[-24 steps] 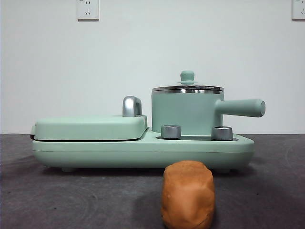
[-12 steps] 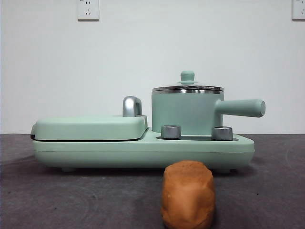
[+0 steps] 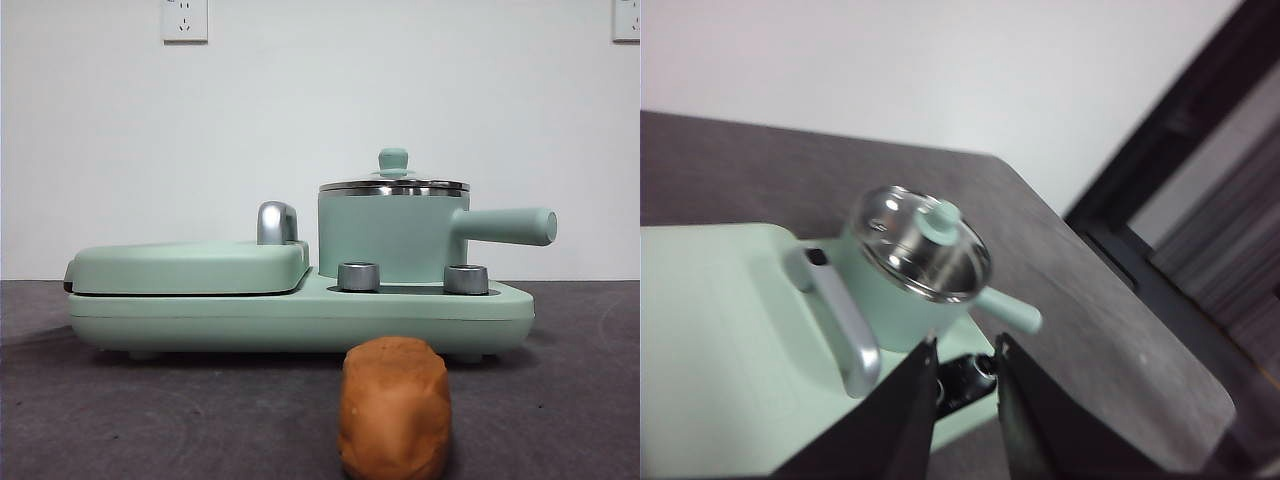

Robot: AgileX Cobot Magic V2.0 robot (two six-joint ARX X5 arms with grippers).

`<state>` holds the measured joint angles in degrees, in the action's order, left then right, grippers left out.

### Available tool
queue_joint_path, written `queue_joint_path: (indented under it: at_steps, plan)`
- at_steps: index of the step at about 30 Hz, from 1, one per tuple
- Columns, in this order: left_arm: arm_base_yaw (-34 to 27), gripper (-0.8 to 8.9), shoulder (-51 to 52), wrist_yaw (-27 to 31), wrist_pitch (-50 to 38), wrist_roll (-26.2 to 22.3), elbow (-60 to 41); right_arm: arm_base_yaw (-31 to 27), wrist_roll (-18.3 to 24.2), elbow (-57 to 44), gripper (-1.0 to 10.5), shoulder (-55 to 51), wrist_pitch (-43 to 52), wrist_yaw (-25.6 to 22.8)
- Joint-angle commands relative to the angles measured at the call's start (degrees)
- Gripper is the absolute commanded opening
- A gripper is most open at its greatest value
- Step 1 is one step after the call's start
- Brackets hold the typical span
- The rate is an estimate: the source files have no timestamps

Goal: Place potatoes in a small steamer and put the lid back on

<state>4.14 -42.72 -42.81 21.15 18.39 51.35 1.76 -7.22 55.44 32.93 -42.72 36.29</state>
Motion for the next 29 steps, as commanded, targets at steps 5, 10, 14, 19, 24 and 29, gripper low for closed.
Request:
queue_joint_path:
  at_steps: [5, 10, 14, 19, 24, 29]
  plan:
    - [4.5, 2.96, -6.7, -1.4, 2.0, -9.4, 7.2, 0.0, 2.0, 1.2, 3.6, 2.2, -0.4, 0.3]
    - [8.1, 4.09, -13.2, -1.3, 2.0, -10.3, 12.3, 0.0, 2.0, 1.2, 4.7, 3.0, -1.4, 0.3]
    - [11.2, 4.15, -19.9, -1.1, 2.1, -10.6, 17.5, 0.0, 2.0, 1.2, 4.9, 3.0, -1.5, 0.3]
    - [15.7, 4.16, -30.1, 1.1, 2.8, -12.3, 26.0, 0.0, 2.0, 1.2, 4.9, 3.2, -1.5, 0.3]
    - [20.6, 4.77, -40.6, 6.8, 6.1, -16.6, 35.2, 0.0, 2.0, 1.2, 4.9, 3.3, -1.5, 0.3]
    - [24.1, 4.74, -49.4, 11.6, 6.6, -19.6, 41.8, 0.0, 2.0, 1.2, 4.9, 3.3, -1.5, 0.3]
